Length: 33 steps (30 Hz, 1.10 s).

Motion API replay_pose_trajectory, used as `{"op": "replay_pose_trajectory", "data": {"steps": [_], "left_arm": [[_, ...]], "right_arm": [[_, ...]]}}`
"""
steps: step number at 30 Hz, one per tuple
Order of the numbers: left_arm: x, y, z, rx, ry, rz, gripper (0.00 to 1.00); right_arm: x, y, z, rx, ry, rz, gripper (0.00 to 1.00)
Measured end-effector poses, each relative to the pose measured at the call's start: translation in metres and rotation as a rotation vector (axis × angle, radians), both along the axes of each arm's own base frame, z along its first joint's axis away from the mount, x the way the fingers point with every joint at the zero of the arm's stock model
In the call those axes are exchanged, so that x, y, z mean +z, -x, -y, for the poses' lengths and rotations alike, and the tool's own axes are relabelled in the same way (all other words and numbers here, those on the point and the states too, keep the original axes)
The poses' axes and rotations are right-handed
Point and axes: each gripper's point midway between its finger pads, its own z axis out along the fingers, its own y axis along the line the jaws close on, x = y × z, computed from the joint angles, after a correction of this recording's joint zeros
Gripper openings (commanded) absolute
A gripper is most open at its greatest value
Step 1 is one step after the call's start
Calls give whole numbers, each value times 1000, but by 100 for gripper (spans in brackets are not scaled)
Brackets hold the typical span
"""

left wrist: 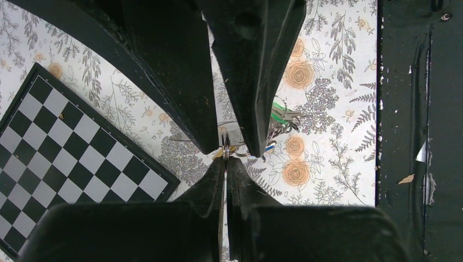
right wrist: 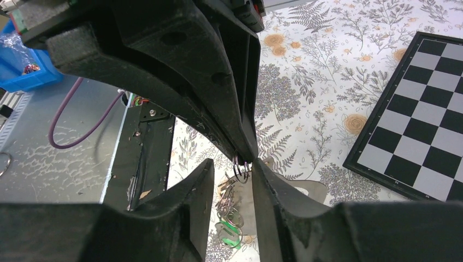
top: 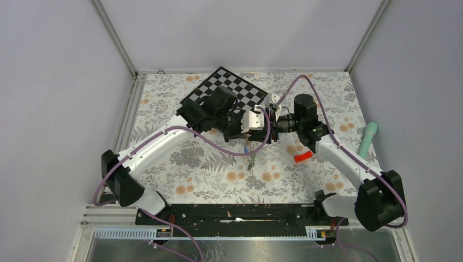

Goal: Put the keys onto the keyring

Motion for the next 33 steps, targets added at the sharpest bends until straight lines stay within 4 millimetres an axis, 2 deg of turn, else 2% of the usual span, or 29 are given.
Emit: {"op": "replay_pose_trajectory", "data": {"steps": [7, 12, 16, 20, 23, 28, 33], "left_arm": [[-2, 1, 1, -1, -1, -13, 0], [-2, 2, 1, -4, -1, -17, 0], [-2, 2, 1, 3, 2, -23, 1], [-3, 2, 1, 2, 1, -22, 30], [-3, -1, 0, 1, 17, -15, 44], [-6, -13, -16, 41, 53, -6, 51], [-2, -19, -20, 46, 95, 24, 51]], "right_arm": [[-1, 2, -3, 11, -4, -15, 23], [-1, 1, -3, 9, -6, -16, 1], [-1, 1, -3, 11, -8, -15, 0], [-1, 1, -3, 7, -5, -19, 0], [-2, 1, -2, 2, 0, -39, 0], [1, 1, -2, -2, 0, -55, 0], [2, 1, -1, -8, -1, -71, 0]]}}
